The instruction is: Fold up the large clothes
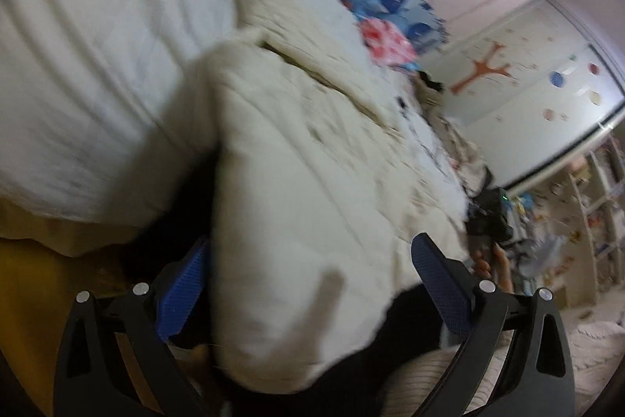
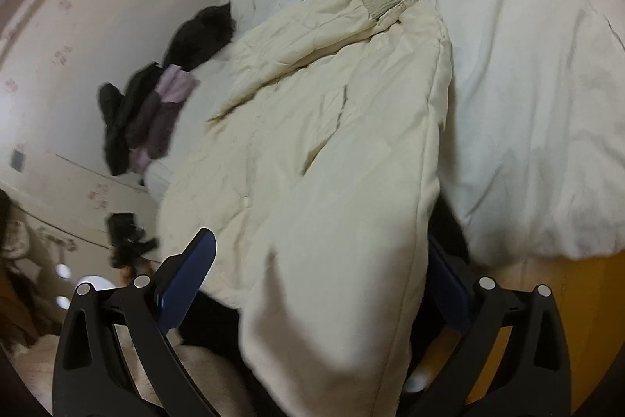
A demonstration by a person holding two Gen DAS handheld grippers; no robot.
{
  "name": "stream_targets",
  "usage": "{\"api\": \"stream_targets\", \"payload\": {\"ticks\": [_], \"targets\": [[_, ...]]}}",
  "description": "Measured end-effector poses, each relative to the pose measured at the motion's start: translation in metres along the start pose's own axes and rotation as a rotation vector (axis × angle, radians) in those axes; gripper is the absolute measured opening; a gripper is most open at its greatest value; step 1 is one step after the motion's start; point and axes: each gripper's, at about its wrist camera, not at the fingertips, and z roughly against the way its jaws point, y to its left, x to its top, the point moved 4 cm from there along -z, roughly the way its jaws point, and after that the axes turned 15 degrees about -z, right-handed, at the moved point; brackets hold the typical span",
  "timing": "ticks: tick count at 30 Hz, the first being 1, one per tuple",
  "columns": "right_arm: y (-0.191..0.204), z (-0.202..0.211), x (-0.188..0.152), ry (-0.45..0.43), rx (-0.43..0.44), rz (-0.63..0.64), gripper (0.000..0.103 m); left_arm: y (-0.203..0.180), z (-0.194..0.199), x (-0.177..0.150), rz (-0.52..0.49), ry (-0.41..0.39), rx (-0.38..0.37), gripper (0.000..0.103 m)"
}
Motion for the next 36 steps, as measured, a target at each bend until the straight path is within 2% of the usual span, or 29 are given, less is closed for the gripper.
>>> {"api": "stream_targets", "payload": {"ticks": [2, 5, 7, 8, 10, 11, 13, 15, 17, 18, 19, 20, 21, 22, 23, 24, 25, 28, 31, 33, 36], "targets": [[0.004, 0.015, -0.009, -0.006, 0.076, 0.005, 0.097, -0.009, -0.007, 0.004, -0.01, -0.012, -0.004, 0.096], [0.01, 0.023, -0.02, 0.014, 0.179, 0.011, 0.097, -0.015, -0.01, 0.016, 0.008, -0.053, -0.053, 0.096], [0.01, 0.019, -0.025, 0.039, 0.202, 0.013, 0.097, -0.024, -0.01, 0.02, -0.011, -0.07, -0.084, 0.096], [0.005, 0.016, -0.029, 0.061, 0.196, 0.001, 0.097, -0.026, -0.013, 0.02, -0.031, -0.048, -0.054, 0.096], [0.0, 0.016, -0.031, 0.055, 0.219, -0.011, 0.097, -0.017, -0.025, 0.019, -0.063, 0.042, 0.08, 0.096], [-0.003, 0.019, -0.031, 0.052, 0.243, -0.03, 0.097, -0.011, -0.03, 0.015, -0.061, 0.067, 0.117, 0.096], [-0.007, 0.021, -0.031, 0.043, 0.278, -0.058, 0.097, -0.007, -0.024, 0.015, -0.03, 0.028, 0.076, 0.096], [-0.01, 0.021, -0.031, 0.027, 0.314, -0.076, 0.097, 0.0, -0.019, 0.016, 0.041, -0.008, 0.016, 0.096], [-0.011, 0.02, -0.03, 0.003, 0.336, -0.081, 0.097, -0.001, -0.015, 0.016, 0.046, -0.047, -0.033, 0.095], [-0.012, 0.02, -0.031, -0.017, 0.343, -0.078, 0.097, -0.007, -0.013, 0.018, 0.023, -0.065, -0.055, 0.087], [-0.012, 0.02, -0.034, -0.042, 0.345, -0.072, 0.095, -0.012, -0.014, 0.019, 0.005, -0.065, -0.061, 0.069], [-0.011, 0.019, -0.037, -0.07, 0.331, -0.063, 0.089, -0.015, -0.018, 0.022, 0.001, -0.045, -0.044, 0.059], [-0.01, 0.02, -0.039, -0.094, 0.301, -0.055, 0.085, -0.016, -0.022, 0.023, 0.01, -0.017, -0.026, 0.037], [-0.01, 0.021, -0.04, -0.111, 0.285, -0.062, 0.067, -0.014, -0.026, 0.024, 0.022, -0.004, -0.023, 0.028], [-0.01, 0.02, -0.042, -0.111, 0.307, -0.076, 0.04, -0.014, -0.029, 0.023, 0.037, 0.002, -0.03, 0.027], [-0.011, 0.019, -0.043, -0.11, 0.32, -0.092, 0.027, -0.017, -0.031, 0.024, 0.045, 0.004, -0.039, 0.024], [-0.012, 0.016, -0.043, -0.109, 0.319, -0.099, 0.022, -0.02, -0.032, 0.025, 0.053, 0.003, -0.048, 0.021], [-0.005, 0.009, -0.043, -0.12, 0.399, -0.115, 0.021, -0.029, -0.025, 0.03, 0.08, -0.039, -0.088, 0.016], [0.005, 0.015, -0.036, -0.168, 0.549, -0.125, 0.021, -0.042, -0.01, 0.039, 0.08, -0.1, -0.12, 0.015], [0.013, 0.028, -0.033, -0.212, 0.656, -0.114, 0.021, -0.051, 0.006, 0.045, 0.067, -0.148, -0.144, 0.014], [0.015, 0.055, -0.033, -0.261, 0.771, -0.092, 0.021, -0.067, 0.033, 0.05, 0.039, -0.191, -0.184, 0.014]]}}
